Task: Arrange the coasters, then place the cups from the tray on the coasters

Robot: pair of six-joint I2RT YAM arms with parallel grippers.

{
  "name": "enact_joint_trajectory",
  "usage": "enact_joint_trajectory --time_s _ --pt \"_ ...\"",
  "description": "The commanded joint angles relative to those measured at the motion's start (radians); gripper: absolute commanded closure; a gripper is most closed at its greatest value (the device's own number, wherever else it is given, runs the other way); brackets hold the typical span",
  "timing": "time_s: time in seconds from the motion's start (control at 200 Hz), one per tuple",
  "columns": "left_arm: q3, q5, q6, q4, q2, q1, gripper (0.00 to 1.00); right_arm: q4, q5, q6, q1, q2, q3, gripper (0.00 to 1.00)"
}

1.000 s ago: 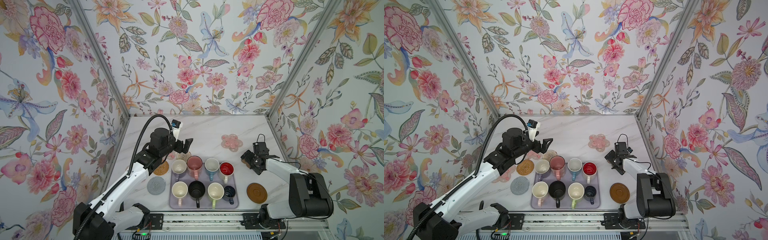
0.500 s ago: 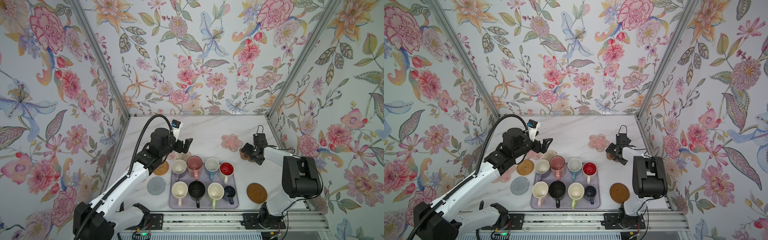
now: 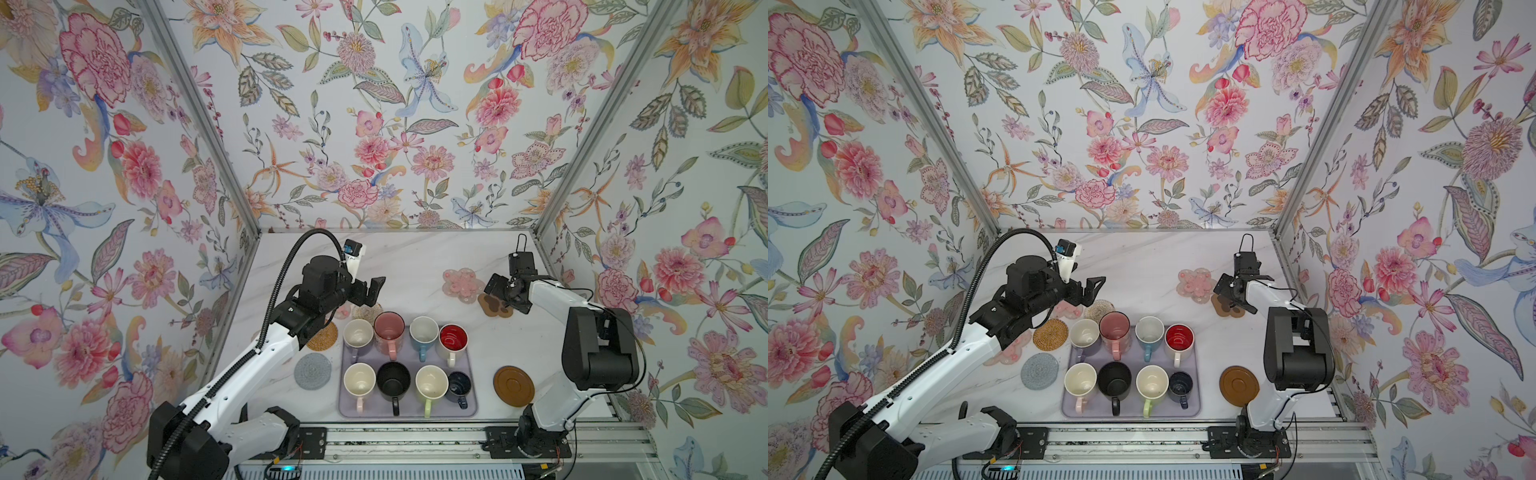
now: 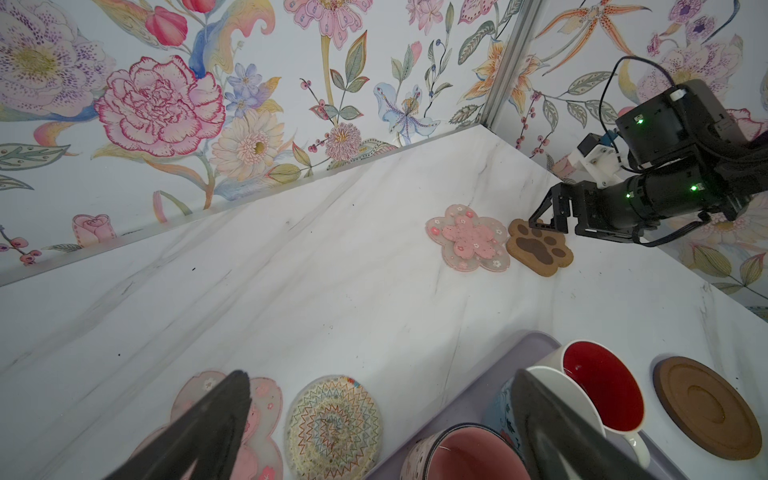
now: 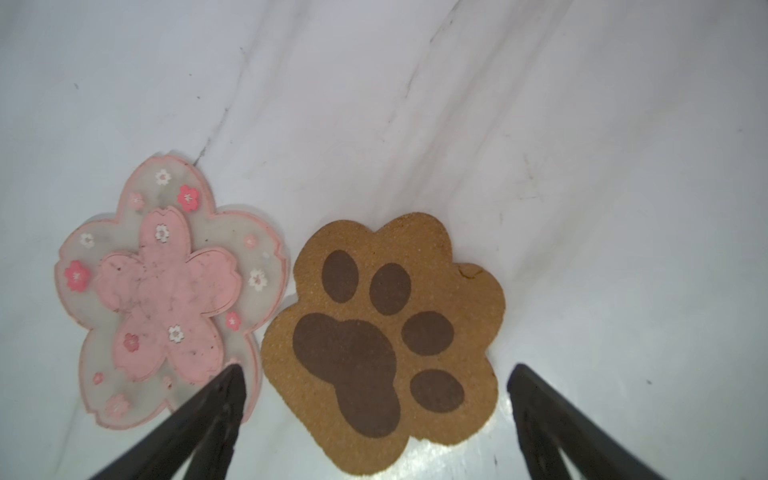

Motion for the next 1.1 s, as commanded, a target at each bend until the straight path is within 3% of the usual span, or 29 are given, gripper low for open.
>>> enact_joint_trajectory --time_s 0.0,0.21,0.55,1.096 --pt "-0.011 -0.006 0.015 -0.013 -0.004 -0.007 0.01 -0.087 0.077 -0.012 0.051 -0.052 -0.038 0.01" --pt "-0.012 -0.006 0.016 -0.013 -0.013 -0.007 0.01 -0.151 0.168 -0.006 0.140 -0.041 -0.090 0.01" --pt "-0.012 -0.008 0.019 -0.015 -0.023 -0.006 0.01 -0.214 0.291 0.001 0.169 0.011 -0.073 0.01" --pt "-0.012 -0.013 0.023 -0.014 -0.038 -0.008 0.01 -0.211 0.313 0.025 0.148 0.075 -0.064 0.01"
